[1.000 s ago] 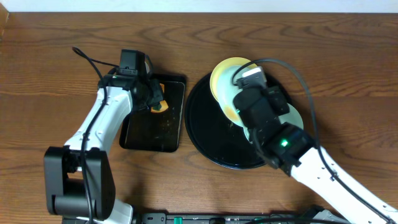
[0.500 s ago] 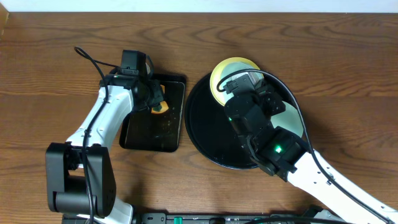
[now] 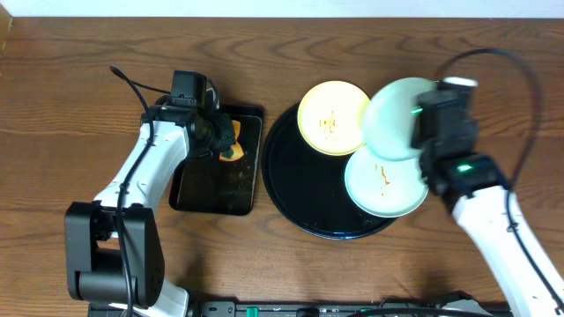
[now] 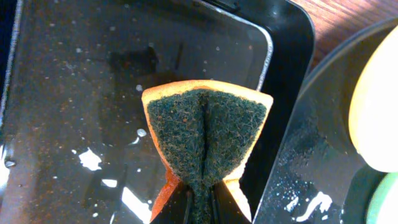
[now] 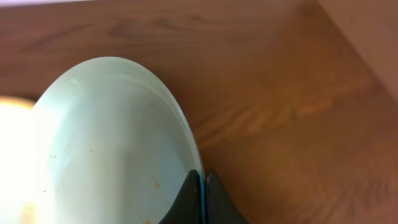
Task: Clean dirty plates on tray and stack at the side
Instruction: 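Carry the blue plate right with right gripper and set it on the table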
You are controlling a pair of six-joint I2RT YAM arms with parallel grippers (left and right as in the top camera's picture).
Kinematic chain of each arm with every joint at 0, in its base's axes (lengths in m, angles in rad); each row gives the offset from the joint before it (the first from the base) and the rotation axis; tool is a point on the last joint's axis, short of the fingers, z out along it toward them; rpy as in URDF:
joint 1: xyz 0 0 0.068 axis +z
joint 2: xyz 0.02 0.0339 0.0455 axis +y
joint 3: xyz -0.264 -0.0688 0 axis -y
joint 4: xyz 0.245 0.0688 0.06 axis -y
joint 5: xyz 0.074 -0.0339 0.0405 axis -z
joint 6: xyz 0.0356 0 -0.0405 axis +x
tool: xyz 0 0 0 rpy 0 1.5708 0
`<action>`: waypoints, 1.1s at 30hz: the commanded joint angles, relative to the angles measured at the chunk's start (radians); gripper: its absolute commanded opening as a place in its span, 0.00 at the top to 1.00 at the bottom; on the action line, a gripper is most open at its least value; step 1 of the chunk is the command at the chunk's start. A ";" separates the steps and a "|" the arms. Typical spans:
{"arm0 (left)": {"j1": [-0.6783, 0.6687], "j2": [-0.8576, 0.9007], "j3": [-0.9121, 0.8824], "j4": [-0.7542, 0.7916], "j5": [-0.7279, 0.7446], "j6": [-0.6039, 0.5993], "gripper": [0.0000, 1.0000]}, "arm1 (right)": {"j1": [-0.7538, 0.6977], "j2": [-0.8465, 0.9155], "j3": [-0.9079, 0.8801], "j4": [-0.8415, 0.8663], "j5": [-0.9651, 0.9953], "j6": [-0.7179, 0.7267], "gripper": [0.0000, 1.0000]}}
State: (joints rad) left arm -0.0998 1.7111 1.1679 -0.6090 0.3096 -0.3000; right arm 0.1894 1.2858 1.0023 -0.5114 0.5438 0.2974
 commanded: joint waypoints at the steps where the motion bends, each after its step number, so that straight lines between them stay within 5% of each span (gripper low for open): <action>1: 0.002 0.000 -0.001 0.000 0.023 0.039 0.93 | -0.166 -0.003 0.015 -0.003 -0.097 0.117 0.99; 9: 0.002 0.000 -0.001 0.000 0.023 0.064 0.92 | -0.515 0.076 0.015 -0.013 -0.224 0.117 0.99; 17: 0.002 0.000 -0.001 0.000 0.023 0.064 0.92 | -0.623 0.238 0.015 0.000 -0.315 0.067 0.98; 19: 0.002 0.000 -0.001 0.000 0.023 0.064 0.93 | -0.623 0.253 0.015 0.009 -0.368 0.039 0.90; 21: 0.002 0.000 -0.001 0.000 0.023 0.071 0.92 | -0.619 0.247 0.016 0.023 -0.457 0.002 0.65; 23: 0.002 0.000 -0.001 0.000 0.023 0.089 0.92 | -0.611 0.221 0.017 0.012 -0.589 -0.053 0.59; 28: 0.002 -0.015 -0.001 0.000 0.023 0.090 0.93 | -0.566 0.120 0.017 -0.154 -0.850 -0.146 0.47; 33: 0.002 -0.045 -0.001 -0.003 0.023 0.090 0.93 | -0.507 0.087 0.016 -0.381 -0.903 -0.224 0.48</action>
State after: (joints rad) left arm -0.0998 1.7058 1.1679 -0.6094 0.3164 -0.2298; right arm -0.3481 1.3796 1.0061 -0.8391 -0.2554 0.1547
